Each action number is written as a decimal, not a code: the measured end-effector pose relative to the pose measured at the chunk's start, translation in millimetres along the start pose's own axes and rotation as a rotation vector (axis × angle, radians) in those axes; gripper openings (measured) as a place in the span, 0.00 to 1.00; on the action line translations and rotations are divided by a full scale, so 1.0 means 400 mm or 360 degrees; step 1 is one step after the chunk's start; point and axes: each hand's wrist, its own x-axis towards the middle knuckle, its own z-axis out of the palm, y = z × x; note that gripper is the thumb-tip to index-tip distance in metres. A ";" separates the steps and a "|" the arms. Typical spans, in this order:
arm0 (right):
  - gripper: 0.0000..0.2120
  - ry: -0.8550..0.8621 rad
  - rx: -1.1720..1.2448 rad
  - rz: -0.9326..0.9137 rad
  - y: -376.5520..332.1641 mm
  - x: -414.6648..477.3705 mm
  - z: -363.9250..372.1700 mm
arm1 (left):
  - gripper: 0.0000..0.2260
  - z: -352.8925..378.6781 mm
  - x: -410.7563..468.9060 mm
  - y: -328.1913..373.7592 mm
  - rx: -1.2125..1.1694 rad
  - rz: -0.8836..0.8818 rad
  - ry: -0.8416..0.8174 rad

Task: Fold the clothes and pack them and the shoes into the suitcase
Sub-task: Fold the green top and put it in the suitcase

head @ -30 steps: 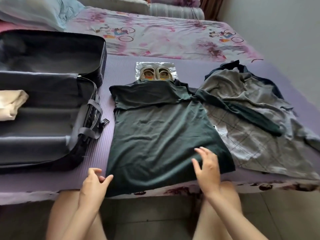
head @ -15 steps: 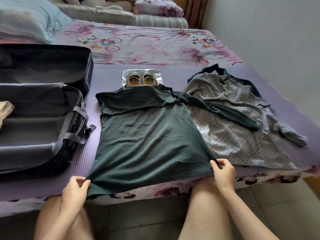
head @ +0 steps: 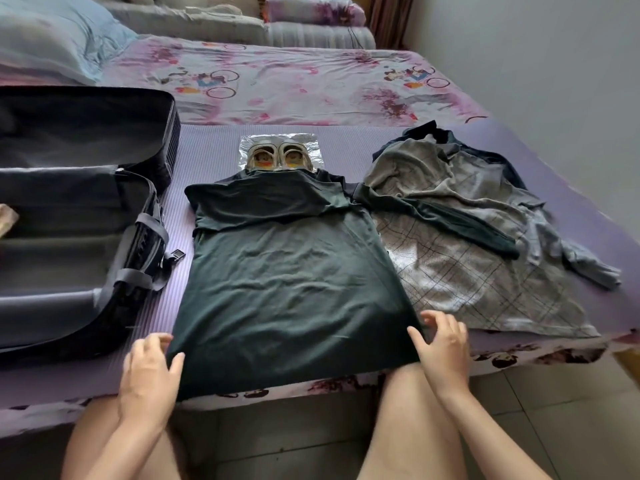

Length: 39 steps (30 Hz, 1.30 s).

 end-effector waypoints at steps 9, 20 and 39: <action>0.28 -0.0548 -0.0217 -0.0834 -0.172 0.071 0.134 | 0.20 0.102 0.088 0.185 0.0047 0.0550 -0.0271; 0.15 -0.0409 0.0307 -0.0505 -0.097 0.265 0.087 | 0.18 0.198 0.212 0.400 0.0042 0.0680 -0.0220; 0.18 0.0032 -0.0291 0.0130 0.221 0.641 -0.087 | 0.34 0.454 0.202 0.502 0.0415 0.0880 -0.0714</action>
